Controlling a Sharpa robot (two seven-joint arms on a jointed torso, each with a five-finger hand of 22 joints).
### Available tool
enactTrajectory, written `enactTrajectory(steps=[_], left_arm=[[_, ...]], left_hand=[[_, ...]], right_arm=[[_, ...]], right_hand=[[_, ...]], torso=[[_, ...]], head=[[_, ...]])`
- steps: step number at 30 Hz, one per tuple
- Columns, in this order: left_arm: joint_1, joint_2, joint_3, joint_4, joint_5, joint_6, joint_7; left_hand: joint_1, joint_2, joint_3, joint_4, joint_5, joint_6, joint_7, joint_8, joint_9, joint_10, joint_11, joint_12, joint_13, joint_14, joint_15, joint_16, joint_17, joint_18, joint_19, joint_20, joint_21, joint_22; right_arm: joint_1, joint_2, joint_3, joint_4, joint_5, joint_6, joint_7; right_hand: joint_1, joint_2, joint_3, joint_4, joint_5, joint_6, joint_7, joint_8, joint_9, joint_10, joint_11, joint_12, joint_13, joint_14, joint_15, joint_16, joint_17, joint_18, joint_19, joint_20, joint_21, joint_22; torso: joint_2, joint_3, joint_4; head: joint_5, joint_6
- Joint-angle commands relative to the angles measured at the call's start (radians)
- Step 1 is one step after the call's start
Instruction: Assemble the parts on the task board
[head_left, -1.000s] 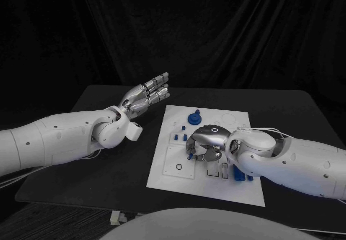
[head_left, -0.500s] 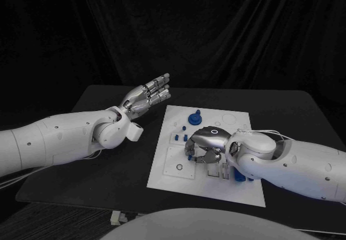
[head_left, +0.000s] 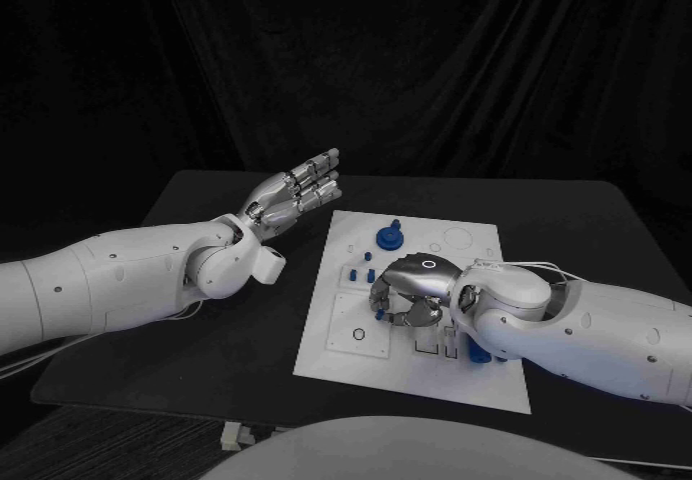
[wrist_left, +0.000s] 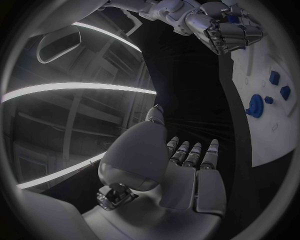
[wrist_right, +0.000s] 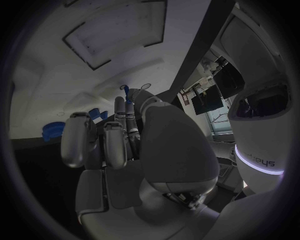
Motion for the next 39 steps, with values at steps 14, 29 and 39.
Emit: enactTrajectory(steps=[14,29,39], left_arm=[[-0.006,0.005,0.001,-0.002,0.001,0.018,0.098],[-0.012,0.004,0.001,-0.004,0.001,0.021,0.094],[-0.014,0.004,0.001,-0.005,0.001,0.022,0.093]], left_hand=[[0.013,0.002,0.004,-0.004,0.005,-0.002,-0.001,0.001,0.0,0.0,0.013,0.004,0.001,0.0,0.008,-0.004,-0.001,0.021,-0.002,0.008,-0.003,0.002],[0.016,0.003,0.005,-0.004,0.006,-0.003,-0.001,0.0,0.0,0.0,0.015,0.004,0.001,0.0,0.011,-0.004,-0.001,0.022,-0.002,0.009,-0.003,0.002],[0.016,0.003,0.005,-0.004,0.006,-0.003,-0.001,0.0,0.0,0.0,0.015,0.004,0.001,0.0,0.011,-0.004,-0.001,0.022,-0.002,0.009,-0.003,0.002]], right_arm=[[-0.005,-0.003,0.0,0.003,-0.068,-0.062,0.002],[-0.012,-0.002,0.0,-0.002,-0.07,-0.054,0.005],[-0.015,-0.002,0.0,-0.006,-0.07,-0.049,0.004]], right_hand=[[0.003,0.01,0.004,-0.001,0.003,-0.005,0.001,0.002,0.001,0.004,0.003,-0.006,-0.002,0.028,-0.002,-0.003,0.02,0.007,-0.003,0.0,-0.002,0.169],[0.002,0.01,0.004,-0.001,0.003,-0.005,0.001,0.001,0.001,0.007,0.003,-0.005,-0.001,0.029,-0.002,-0.003,0.02,0.007,-0.003,0.0,-0.002,0.169],[0.002,0.01,0.004,-0.001,0.003,-0.005,0.001,0.001,0.002,0.008,0.002,-0.004,-0.001,0.028,-0.002,-0.004,0.019,0.007,-0.003,0.0,-0.002,0.169]], torso=[[0.0,0.0003,0.0001],[0.0,0.0001,0.0003],[0.0,0.0001,-0.0002]], head=[[0.001,0.0],[0.003,0.0],[0.004,0.0]])
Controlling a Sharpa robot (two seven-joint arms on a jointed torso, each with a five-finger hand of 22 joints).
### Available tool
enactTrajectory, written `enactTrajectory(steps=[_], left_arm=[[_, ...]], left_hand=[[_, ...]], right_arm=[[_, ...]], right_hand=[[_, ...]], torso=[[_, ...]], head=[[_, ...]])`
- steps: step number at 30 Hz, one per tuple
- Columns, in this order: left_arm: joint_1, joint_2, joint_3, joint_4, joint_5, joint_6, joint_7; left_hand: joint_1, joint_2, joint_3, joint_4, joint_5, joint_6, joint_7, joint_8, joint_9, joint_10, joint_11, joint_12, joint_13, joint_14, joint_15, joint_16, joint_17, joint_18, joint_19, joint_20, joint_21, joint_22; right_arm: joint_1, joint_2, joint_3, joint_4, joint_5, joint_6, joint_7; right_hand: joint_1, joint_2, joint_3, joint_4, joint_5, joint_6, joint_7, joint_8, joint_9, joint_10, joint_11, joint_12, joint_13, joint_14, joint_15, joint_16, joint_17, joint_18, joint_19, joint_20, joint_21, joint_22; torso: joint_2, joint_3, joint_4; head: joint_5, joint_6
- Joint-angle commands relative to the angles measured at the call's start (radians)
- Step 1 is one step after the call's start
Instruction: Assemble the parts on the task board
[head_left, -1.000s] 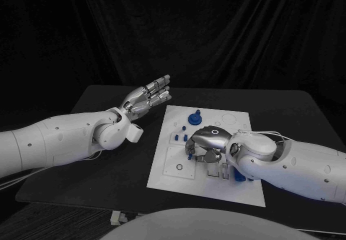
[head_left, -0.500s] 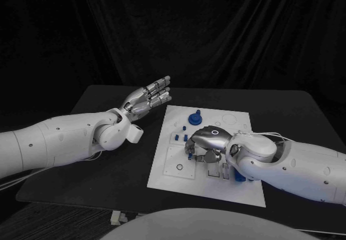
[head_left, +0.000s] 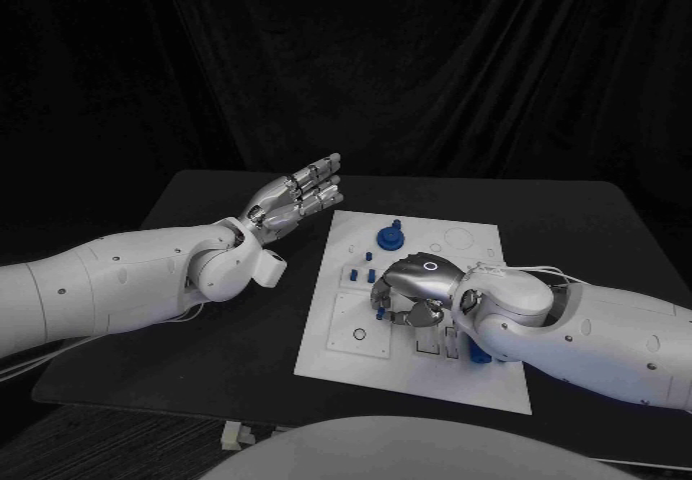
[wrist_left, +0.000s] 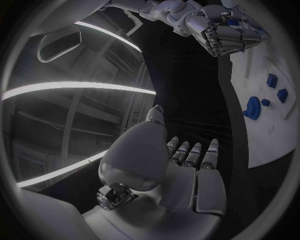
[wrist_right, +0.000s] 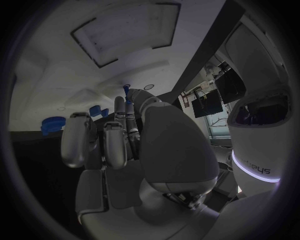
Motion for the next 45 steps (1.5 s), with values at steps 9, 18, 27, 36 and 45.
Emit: enactTrajectory(steps=[9,18,27,36,45], left_arm=[[-0.002,0.001,0.001,0.002,0.002,0.011,0.092],[-0.003,0.002,0.001,0.001,0.002,0.013,0.089],[-0.003,0.002,0.001,0.001,0.002,0.016,0.086],[-0.004,0.003,0.001,0.0,0.002,0.017,0.083],[-0.005,0.004,0.001,-0.002,0.002,0.02,0.08]], left_hand=[[0.014,-0.001,0.003,-0.001,0.007,-0.003,-0.002,0.0,0.0,0.001,0.01,0.005,0.001,0.0,0.007,-0.004,-0.001,0.006,-0.002,0.009,-0.003,0.001],[0.015,-0.001,0.003,-0.002,0.007,-0.004,-0.001,0.0,0.0,0.001,0.011,0.004,0.001,0.0,0.008,-0.003,-0.001,0.007,-0.002,0.009,-0.002,0.002],[0.019,0.0,0.005,-0.002,0.009,-0.005,0.0,0.0,0.0,0.0,0.011,0.004,0.001,0.0,0.014,-0.002,-0.001,0.007,-0.001,0.01,-0.002,0.002],[0.028,0.001,0.008,-0.005,0.012,-0.005,0.006,0.0,0.0,0.0,0.01,0.003,0.001,0.0,0.019,-0.001,0.0,0.008,-0.001,0.01,-0.002,0.003],[0.034,0.001,0.01,-0.008,0.017,-0.003,0.013,0.001,0.0,0.0,0.01,0.003,0.001,0.0,0.021,-0.001,0.0,0.009,0.0,0.011,-0.002,0.003]], right_arm=[[-0.007,0.002,0.0,-0.006,-0.01,-0.004,-0.001],[-0.012,0.002,0.0,-0.007,-0.01,-0.001,0.001],[-0.015,0.004,0.0,-0.008,-0.01,0.005,0.002],[-0.019,0.007,0.0,-0.013,-0.01,0.012,0.005],[-0.021,0.006,0.0,-0.016,-0.01,0.022,0.004]], right_hand=[[-0.003,0.008,0.005,-0.002,0.006,-0.002,0.0,0.005,0.002,0.006,-0.002,-0.004,-0.001,0.028,-0.002,-0.004,0.018,0.007,-0.003,0.0,-0.002,0.169],[-0.003,0.008,0.005,-0.002,0.006,-0.002,0.0,0.005,0.002,0.006,-0.002,-0.004,-0.001,0.028,-0.002,-0.004,0.018,0.007,-0.003,0.0,-0.002,0.169],[-0.002,0.008,0.006,-0.003,0.006,-0.001,0.0,0.005,0.002,0.008,-0.002,-0.004,-0.001,0.028,-0.002,-0.004,0.018,0.008,-0.004,0.0,-0.003,0.169],[-0.014,0.004,0.01,0.0,-0.033,-0.068,-0.001,-0.034,-0.012,0.004,-0.006,-0.012,-0.004,0.025,-0.005,-0.008,0.013,0.008,-0.005,-0.003,-0.006,0.169],[-0.041,-0.005,0.006,0.018,-0.144,-0.113,-0.02,-0.07,-0.039,-0.01,0.001,-0.02,-0.006,0.021,0.0,-0.013,0.004,0.01,-0.01,0.002,-0.017,0.167]], torso=[[0.0,-0.0002,-0.0005],[0.0,-0.0002,-0.0002],[0.0,-0.0001,-0.0001],[0.0,-0.0002,-0.0005],[0.0,0.0,0.0003]], head=[[0.002,0.0],[0.003,0.0],[0.002,0.0],[0.004,0.0],[0.003,0.0]])
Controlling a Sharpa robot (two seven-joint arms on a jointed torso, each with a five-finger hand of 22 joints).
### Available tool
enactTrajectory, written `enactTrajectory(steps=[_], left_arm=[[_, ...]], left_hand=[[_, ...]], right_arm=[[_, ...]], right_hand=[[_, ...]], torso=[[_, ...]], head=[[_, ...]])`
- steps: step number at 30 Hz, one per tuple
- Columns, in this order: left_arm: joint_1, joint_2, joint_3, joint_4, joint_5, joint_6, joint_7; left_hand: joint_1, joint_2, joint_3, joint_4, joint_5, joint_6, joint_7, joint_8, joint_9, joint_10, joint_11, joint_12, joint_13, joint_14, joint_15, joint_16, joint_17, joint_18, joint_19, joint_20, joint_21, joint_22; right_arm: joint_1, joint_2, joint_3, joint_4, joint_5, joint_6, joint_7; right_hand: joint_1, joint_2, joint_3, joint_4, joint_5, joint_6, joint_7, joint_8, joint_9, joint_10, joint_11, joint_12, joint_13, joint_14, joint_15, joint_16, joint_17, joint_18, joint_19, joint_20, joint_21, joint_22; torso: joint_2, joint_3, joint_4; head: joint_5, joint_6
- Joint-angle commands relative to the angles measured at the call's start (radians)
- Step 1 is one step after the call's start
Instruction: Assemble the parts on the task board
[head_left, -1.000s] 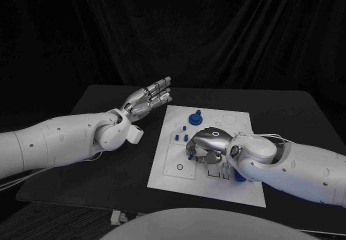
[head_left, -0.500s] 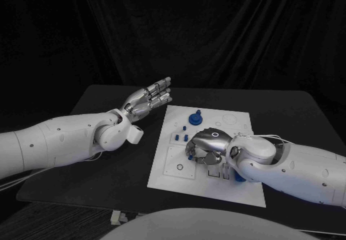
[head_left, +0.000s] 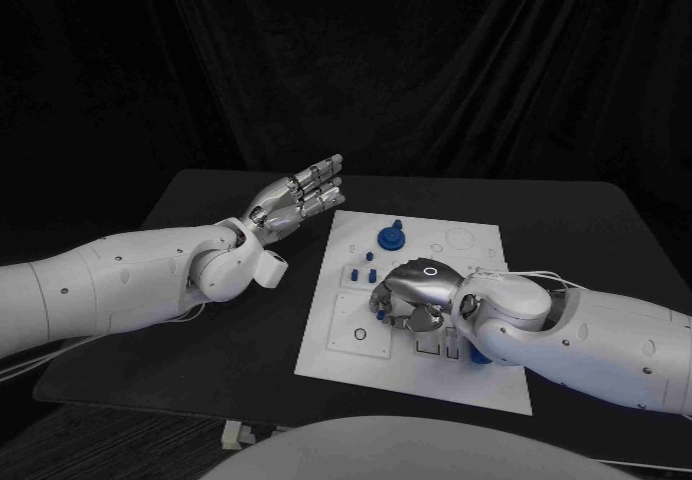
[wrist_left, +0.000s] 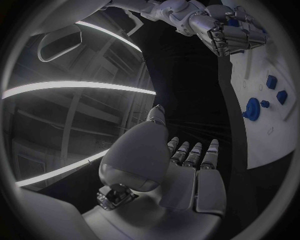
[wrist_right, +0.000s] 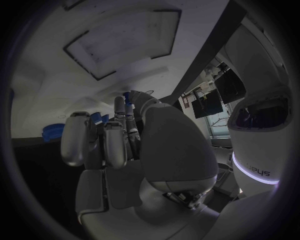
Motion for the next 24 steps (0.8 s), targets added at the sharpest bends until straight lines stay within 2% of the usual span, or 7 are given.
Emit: enactTrajectory(steps=[1,6,12,16,21,23,24], left_arm=[[-0.002,0.002,0.001,0.001,0.002,0.012,0.08],[-0.002,0.002,0.001,0.0,0.002,0.012,0.079],[-0.002,0.003,0.001,-0.001,0.002,0.013,0.078],[-0.003,0.003,0.001,-0.001,0.002,0.012,0.078],[-0.003,0.002,0.001,-0.001,0.002,0.011,0.079],[-0.003,0.002,0.001,-0.001,0.002,0.011,0.08],[-0.003,0.002,0.001,-0.001,0.002,0.011,0.081]], left_hand=[[0.013,0.001,0.006,-0.003,0.006,0.0,0.011,0.001,0.001,0.0,0.003,0.003,0.001,0.0,0.007,-0.001,-0.001,0.009,0.003,0.007,-0.002,0.001],[0.015,0.001,0.006,-0.004,0.007,0.001,0.014,0.001,0.001,0.0,0.003,0.004,0.001,0.0,0.007,-0.001,-0.001,0.009,0.003,0.007,-0.002,0.001],[0.017,0.001,0.007,-0.004,0.009,0.002,0.016,0.001,0.001,0.0,0.003,0.004,0.001,0.0,0.008,-0.001,-0.001,0.009,0.003,0.007,-0.002,0.0],[0.017,0.001,0.007,-0.004,0.009,0.002,0.016,0.001,0.001,0.0,0.003,0.004,0.001,0.0,0.008,-0.001,-0.001,0.009,0.003,0.007,-0.002,0.0],[0.018,0.001,0.007,-0.004,0.01,0.004,0.019,0.002,0.001,0.001,0.003,0.005,0.001,0.0,0.008,-0.001,-0.001,0.009,0.003,0.007,-0.002,0.0],[0.018,0.001,0.007,-0.004,0.01,0.004,0.019,0.002,0.001,0.001,0.003,0.005,0.001,0.0,0.008,-0.001,-0.001,0.009,0.003,0.007,-0.002,0.0],[0.018,0.001,0.007,-0.004,0.01,0.005,0.019,0.002,0.001,0.001,0.003,0.005,0.001,0.0,0.008,-0.001,-0.001,0.009,0.003,0.007,-0.002,0.0]], right_arm=[[-0.003,-0.002,0.001,0.0,-0.008,0.011,0.001],[-0.003,-0.005,0.001,0.001,-0.008,-0.004,0.003],[-0.003,-0.022,0.001,0.011,-0.008,-0.039,0.003],[-0.001,-0.043,0.001,0.026,-0.008,-0.075,0.004],[0.026,-0.086,0.001,0.053,0.0,-0.131,0.014],[0.038,-0.099,0.001,0.062,0.013,-0.148,0.019],[0.055,-0.116,0.001,0.072,0.034,-0.165,0.024]], right_hand=[[-0.016,-0.001,-0.002,0.01,-0.033,-0.016,-0.011,-0.014,-0.008,-0.008,-0.001,-0.005,0.0,0.021,0.001,-0.004,0.004,0.01,-0.007,-0.001,-0.006,0.166],[-0.021,-0.005,-0.006,0.017,-0.055,-0.052,-0.024,-0.035,-0.022,-0.01,0.0,-0.006,0.001,0.021,0.002,-0.005,0.003,0.01,-0.007,0.0,-0.008,0.165],[-0.04,-0.017,-0.037,0.042,-0.13,-0.122,-0.046,-0.074,-0.057,-0.023,0.006,-0.006,0.003,0.018,0.007,-0.008,-0.003,0.011,-0.009,0.004,-0.014,0.164],[-0.043,-0.023,-0.087,0.072,-0.181,-0.173,-0.062,-0.095,-0.085,-0.034,0.008,0.001,0.01,0.016,0.009,-0.011,-0.007,0.012,-0.011,0.007,-0.021,0.163],[-0.032,-0.032,-0.166,0.137,-0.243,-0.194,-0.071,-0.094,-0.113,-0.05,0.005,0.022,0.026,0.018,0.007,-0.008,-0.005,0.012,-0.008,0.005,-0.022,0.163],[-0.046,-0.034,-0.184,0.143,-0.247,-0.189,-0.069,-0.089,-0.117,-0.053,0.004,0.028,0.031,0.023,0.005,-0.003,0.004,0.011,-0.004,0.004,-0.015,0.165],[-0.055,-0.03,-0.19,0.142,-0.247,-0.181,-0.065,-0.083,-0.119,-0.055,0.003,0.032,0.034,0.026,0.004,0.001,0.009,0.01,-0.001,0.003,-0.01,0.167]], torso=[[0.0,0.0002,0.0005],[0.0,0.0001,0.0003],[0.0,0.0002,0.0002],[0.0,0.0002,0.0],[0.0,0.0003,-0.0005],[0.0,0.0003,-0.0005],[0.0,0.0004,-0.0003]], head=[[-0.001,0.0],[-0.001,0.0],[-0.002,0.0],[-0.002,0.0],[-0.002,0.0],[-0.004,0.0],[-0.006,0.0]])
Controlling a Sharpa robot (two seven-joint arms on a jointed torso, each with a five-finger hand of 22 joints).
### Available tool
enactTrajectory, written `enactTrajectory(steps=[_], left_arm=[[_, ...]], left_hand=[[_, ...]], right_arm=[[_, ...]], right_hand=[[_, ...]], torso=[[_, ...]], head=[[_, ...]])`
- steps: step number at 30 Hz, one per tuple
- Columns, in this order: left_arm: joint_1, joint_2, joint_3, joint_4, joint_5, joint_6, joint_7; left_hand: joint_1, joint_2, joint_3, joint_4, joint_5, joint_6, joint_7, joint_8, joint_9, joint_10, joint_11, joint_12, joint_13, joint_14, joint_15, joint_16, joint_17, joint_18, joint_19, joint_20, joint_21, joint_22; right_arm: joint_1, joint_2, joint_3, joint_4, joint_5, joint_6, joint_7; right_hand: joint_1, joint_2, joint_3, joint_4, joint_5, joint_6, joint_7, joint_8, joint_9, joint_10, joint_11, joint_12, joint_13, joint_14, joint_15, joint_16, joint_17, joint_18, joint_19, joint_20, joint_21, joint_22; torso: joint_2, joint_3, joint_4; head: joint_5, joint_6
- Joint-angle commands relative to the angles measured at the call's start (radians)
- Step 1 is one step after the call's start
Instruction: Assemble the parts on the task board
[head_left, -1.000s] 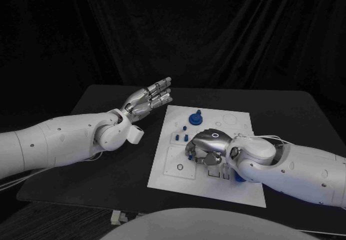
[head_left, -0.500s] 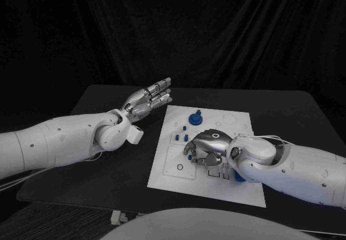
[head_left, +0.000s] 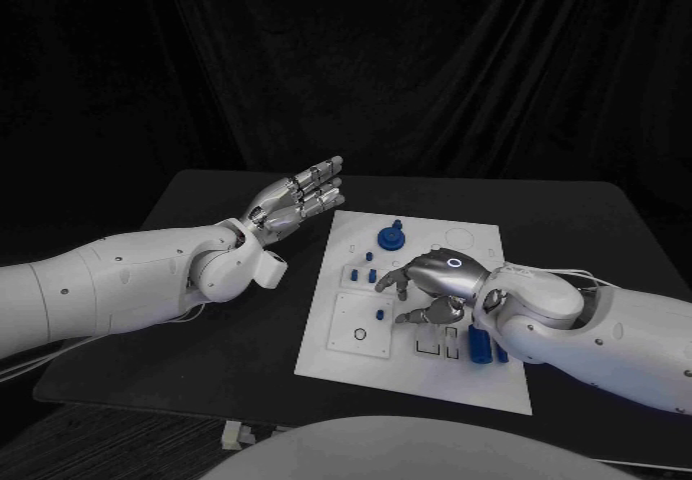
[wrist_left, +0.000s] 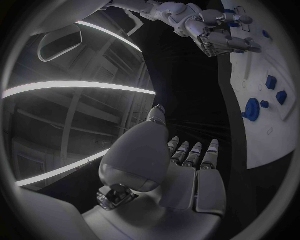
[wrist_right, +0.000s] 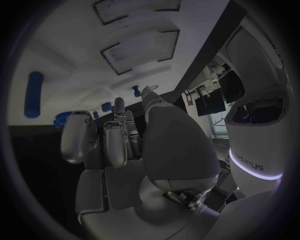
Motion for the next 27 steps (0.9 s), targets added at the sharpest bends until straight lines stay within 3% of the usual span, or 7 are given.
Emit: enactTrajectory(steps=[1,4,6,8,12,18,27], left_arm=[[-0.001,0.001,0.001,0.001,0.003,0.008,0.081],[-0.002,0.002,0.001,0.001,0.003,0.008,0.083],[-0.002,0.002,0.001,0.0,0.003,0.008,0.083],[-0.002,0.003,0.001,0.0,0.003,0.007,0.084],[-0.002,0.004,0.001,-0.001,0.003,0.007,0.085],[-0.002,0.009,0.001,-0.002,0.003,0.008,0.086],[-0.002,0.013,0.001,-0.005,0.003,0.01,0.086]], left_hand=[[0.01,0.001,0.004,-0.002,0.007,0.0,0.007,0.002,0.001,0.001,0.003,0.005,0.001,0.0,0.008,-0.001,-0.001,0.009,0.003,0.007,-0.002,0.0],[0.01,0.001,0.004,-0.002,0.007,0.0,0.007,0.002,0.001,0.001,0.003,0.005,0.001,0.0,0.008,-0.001,-0.001,0.009,0.003,0.007,-0.002,0.0],[0.01,0.002,0.005,-0.001,0.007,0.002,0.009,0.002,0.002,0.001,0.002,0.005,0.001,0.0,0.008,-0.001,-0.001,0.01,0.003,0.007,-0.002,0.0],[0.01,0.002,0.005,-0.001,0.007,0.002,0.009,0.002,0.002,0.001,0.002,0.005,0.001,0.0,0.008,-0.001,-0.001,0.01,0.003,0.007,-0.002,0.0],[0.012,0.004,0.006,0.0,0.008,0.008,0.006,0.004,0.003,0.001,0.004,0.007,0.002,0.0,0.006,-0.001,-0.001,0.01,0.003,0.007,-0.002,0.0],[0.014,0.005,0.007,0.0,0.008,0.01,0.004,0.004,0.003,0.001,0.005,0.007,0.002,0.0,0.006,-0.001,-0.001,0.01,0.003,0.007,-0.001,0.001],[0.016,0.007,0.008,0.0,0.011,0.01,0.004,0.004,0.003,0.001,0.005,0.007,0.002,0.0,0.005,0.0,-0.001,0.01,0.004,0.007,-0.001,0.001]], right_arm=[[0.034,-0.033,0.002,0.025,0.045,-0.106,0.02],[0.069,-0.066,0.002,0.038,0.091,-0.139,0.031],[0.098,-0.089,0.002,0.043,0.121,-0.154,0.036],[0.121,-0.113,0.002,0.046,0.14,-0.156,0.031],[0.144,-0.147,0.002,0.037,0.155,-0.153,0.033],[0.151,-0.174,0.001,-0.011,0.164,-0.124,0.054],[0.112,-0.177,0.001,-0.071,0.166,-0.073,0.082]], right_hand=[[-0.014,0.005,-0.012,0.001,-0.002,0.015,0.009,0.014,-0.003,-0.007,0.001,0.007,0.005,0.027,0.004,0.009,0.014,0.009,0.004,-0.001,0.013,0.168],[-0.053,0.018,-0.025,0.002,-0.001,0.07,0.023,0.04,0.0,-0.011,0.0,0.016,0.011,0.037,0.003,0.022,0.034,0.004,0.016,-0.002,0.037,0.175],[-0.134,0.021,-0.047,0.002,-0.004,0.124,0.003,0.055,0.002,-0.021,-0.002,0.009,0.008,0.051,0.0,0.04,0.064,-0.005,0.035,-0.005,0.078,0.187],[-0.173,0.0,-0.056,0.006,-0.006,0.154,0.01,0.056,0.001,-0.037,0.004,-0.015,-0.004,0.059,0.003,0.049,0.079,-0.011,0.046,-0.005,0.104,0.195],[-0.174,0.001,-0.085,0.006,-0.003,0.207,0.002,0.053,-0.004,-0.042,0.013,-0.066,-0.035,0.064,0.01,0.054,0.088,-0.014,0.056,0.001,0.123,0.199],[-0.148,-0.003,-0.087,0.005,0.004,0.226,-0.021,0.027,-0.017,-0.056,0.018,-0.117,-0.062,0.066,0.001,0.056,0.091,-0.015,0.06,-0.004,0.132,0.201],[-0.081,0.006,-0.076,0.004,0.068,0.238,-0.015,-0.013,-0.038,-0.078,0.023,-0.171,-0.091,0.066,-0.008,0.052,0.087,-0.011,0.053,-0.013,0.115,0.195]], torso=[[0.0,0.0001,-0.0004],[-0.001,0.0001,-0.0003],[-0.001,0.0003,-0.0001],[-0.001,0.0003,-0.0002],[0.0,0.0001,-0.0003],[0.001,0.0002,0.0013],[0.0,-0.001,-0.0003]], head=[[-0.006,0.0],[-0.006,0.0],[-0.006,0.0],[-0.008,0.0],[-0.015,0.0],[-0.025,0.0],[-0.029,0.0]])
